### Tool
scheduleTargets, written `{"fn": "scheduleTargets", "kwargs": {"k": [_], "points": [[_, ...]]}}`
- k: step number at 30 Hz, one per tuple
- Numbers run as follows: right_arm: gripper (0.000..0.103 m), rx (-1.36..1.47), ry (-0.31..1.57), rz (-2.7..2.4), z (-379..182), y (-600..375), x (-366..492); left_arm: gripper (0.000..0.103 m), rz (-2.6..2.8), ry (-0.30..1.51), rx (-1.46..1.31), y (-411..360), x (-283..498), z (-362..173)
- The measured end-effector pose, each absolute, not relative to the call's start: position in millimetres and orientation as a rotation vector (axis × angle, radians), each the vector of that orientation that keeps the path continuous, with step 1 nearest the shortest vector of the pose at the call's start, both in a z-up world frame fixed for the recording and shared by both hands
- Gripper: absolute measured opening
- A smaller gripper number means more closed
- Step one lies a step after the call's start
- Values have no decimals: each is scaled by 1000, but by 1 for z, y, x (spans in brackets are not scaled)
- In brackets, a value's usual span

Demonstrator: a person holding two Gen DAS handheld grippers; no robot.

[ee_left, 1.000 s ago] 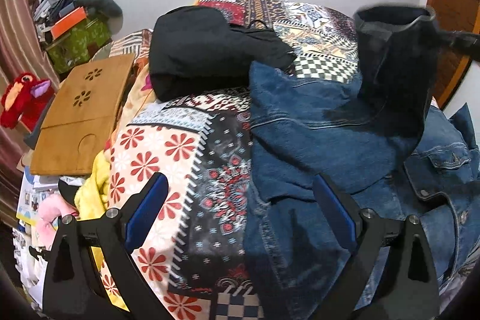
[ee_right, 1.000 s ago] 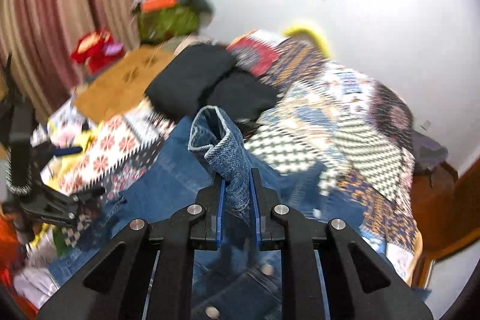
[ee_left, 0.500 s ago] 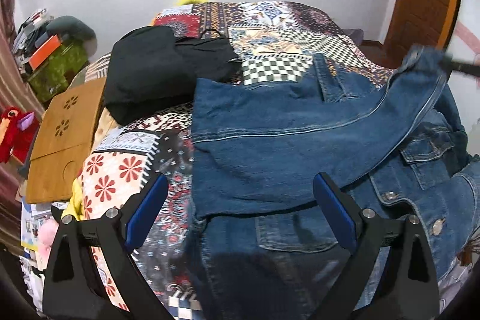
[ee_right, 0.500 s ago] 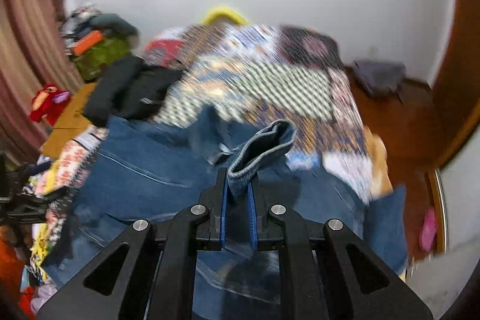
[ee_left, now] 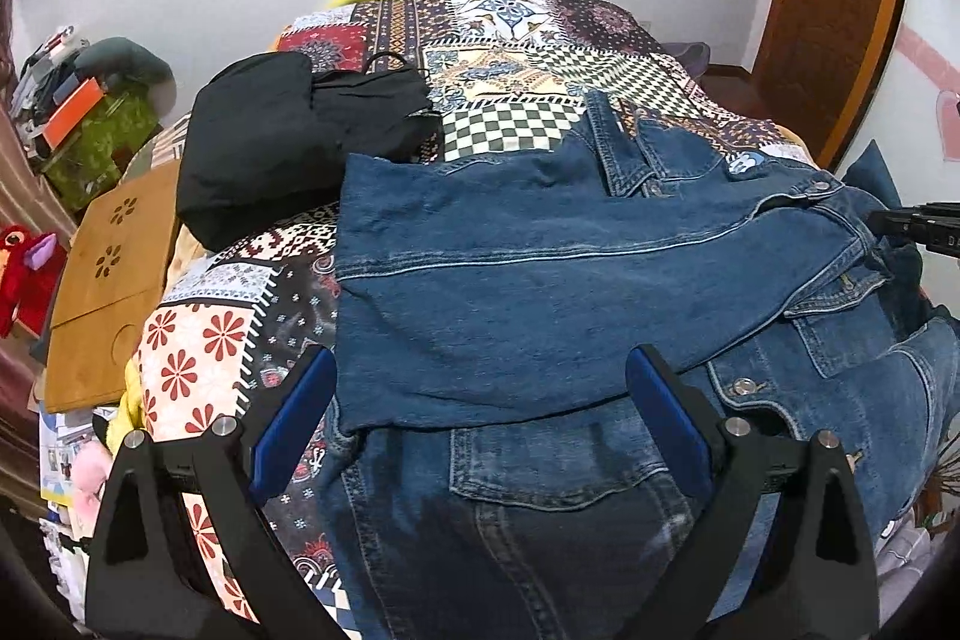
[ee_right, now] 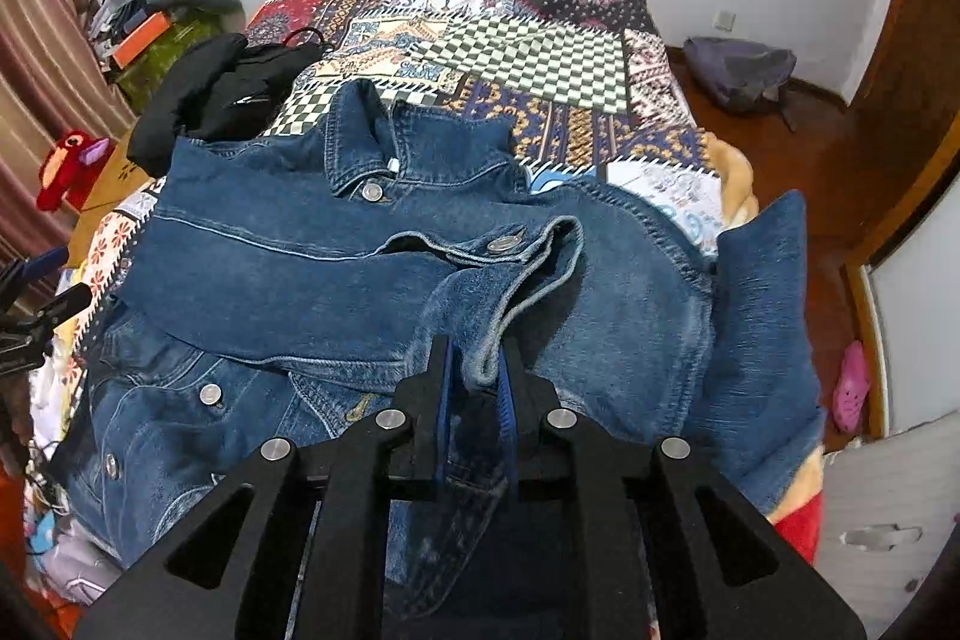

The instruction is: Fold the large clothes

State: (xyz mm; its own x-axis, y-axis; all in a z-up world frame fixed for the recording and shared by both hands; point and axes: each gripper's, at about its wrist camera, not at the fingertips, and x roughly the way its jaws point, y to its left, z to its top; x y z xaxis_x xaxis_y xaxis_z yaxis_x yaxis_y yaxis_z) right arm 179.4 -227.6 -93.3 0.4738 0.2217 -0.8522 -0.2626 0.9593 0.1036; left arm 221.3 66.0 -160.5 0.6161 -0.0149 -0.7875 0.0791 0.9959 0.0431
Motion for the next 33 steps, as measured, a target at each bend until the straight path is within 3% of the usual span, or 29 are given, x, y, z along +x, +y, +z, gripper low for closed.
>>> {"fn": "scheduleTargets", "kwargs": {"k": [7, 9, 11, 14, 22, 33], "points": [[15, -36, 942, 235, -55, -249, 165, 98, -83, 869, 111, 47, 225, -146], [22, -9, 896, 215, -38, -261, 159, 98, -92, 853, 115, 41, 228, -139], [45, 18, 849, 188, -23, -271, 152, 98, -105, 832, 119, 32, 231, -131], [59, 49, 758, 125, -4, -291, 140, 98, -124, 798, 130, 18, 236, -119], [64, 159, 722, 15, -2, -349, 124, 98, -187, 747, 133, -24, 251, -101], [64, 515, 981, -99, -123, -420, 142, 98, -228, 807, 176, -63, 264, -125]]}}
